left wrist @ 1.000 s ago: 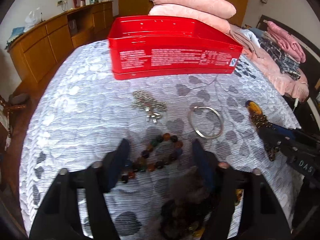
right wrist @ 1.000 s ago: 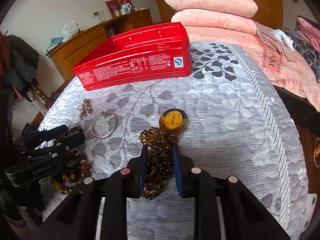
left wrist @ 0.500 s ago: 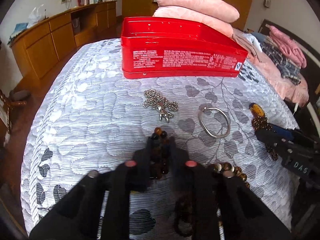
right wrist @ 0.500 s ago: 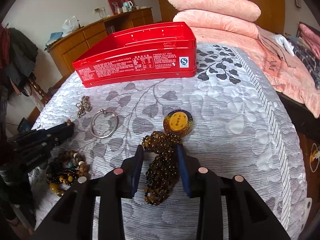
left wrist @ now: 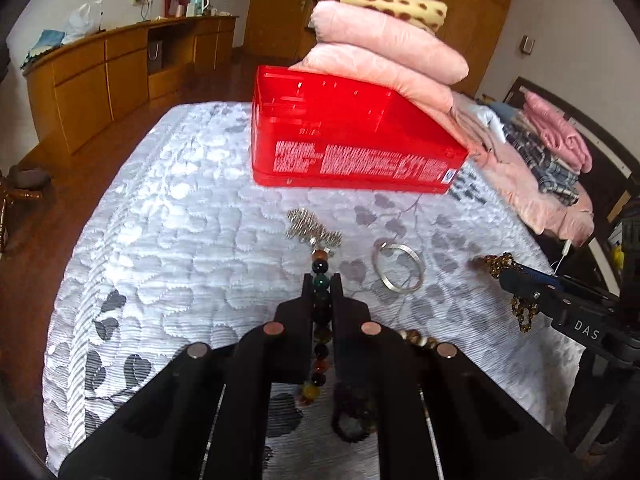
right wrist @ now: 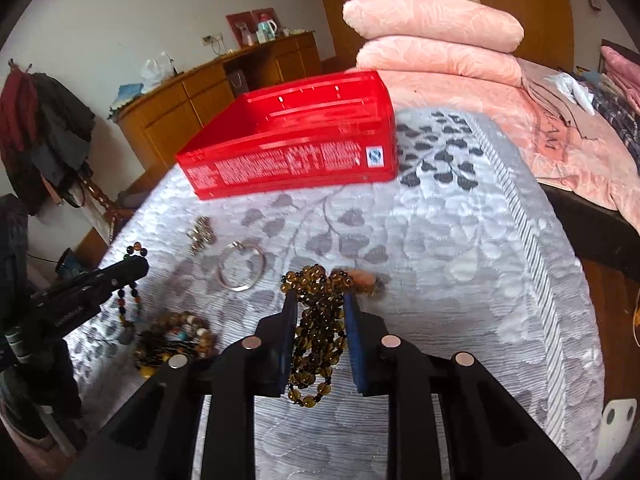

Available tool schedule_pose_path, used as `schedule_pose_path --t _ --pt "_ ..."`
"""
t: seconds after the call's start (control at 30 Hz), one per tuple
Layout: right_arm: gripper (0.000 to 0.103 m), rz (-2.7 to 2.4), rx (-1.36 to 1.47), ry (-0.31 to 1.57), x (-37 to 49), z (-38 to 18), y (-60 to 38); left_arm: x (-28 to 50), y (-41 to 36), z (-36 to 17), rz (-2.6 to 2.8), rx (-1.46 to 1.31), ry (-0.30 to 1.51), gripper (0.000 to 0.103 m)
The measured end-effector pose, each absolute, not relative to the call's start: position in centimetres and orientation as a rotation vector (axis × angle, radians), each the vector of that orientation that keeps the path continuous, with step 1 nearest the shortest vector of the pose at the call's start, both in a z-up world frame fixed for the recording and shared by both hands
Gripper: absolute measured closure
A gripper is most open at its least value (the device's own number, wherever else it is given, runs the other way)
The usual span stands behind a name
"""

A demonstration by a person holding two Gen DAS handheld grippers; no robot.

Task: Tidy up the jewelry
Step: 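Close the left tool on the multicolour bead bracelet and lift it, then carry the bracelet into the red tin with the left tool while the right tool releases the amber strand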

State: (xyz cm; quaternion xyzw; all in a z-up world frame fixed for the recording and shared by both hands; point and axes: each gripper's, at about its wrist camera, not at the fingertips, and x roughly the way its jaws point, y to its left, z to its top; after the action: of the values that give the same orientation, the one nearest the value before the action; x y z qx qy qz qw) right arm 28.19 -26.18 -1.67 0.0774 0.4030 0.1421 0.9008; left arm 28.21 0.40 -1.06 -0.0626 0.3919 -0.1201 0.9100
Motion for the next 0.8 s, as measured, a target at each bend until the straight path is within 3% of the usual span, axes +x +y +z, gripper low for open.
schedule_pose_path --t 0.8 --pt "0.08 0.356 0.116 0.658 33.4 7.6 -26.1 32.8 -2.2 7.3 -0.339 -0.083 0.629 0.096"
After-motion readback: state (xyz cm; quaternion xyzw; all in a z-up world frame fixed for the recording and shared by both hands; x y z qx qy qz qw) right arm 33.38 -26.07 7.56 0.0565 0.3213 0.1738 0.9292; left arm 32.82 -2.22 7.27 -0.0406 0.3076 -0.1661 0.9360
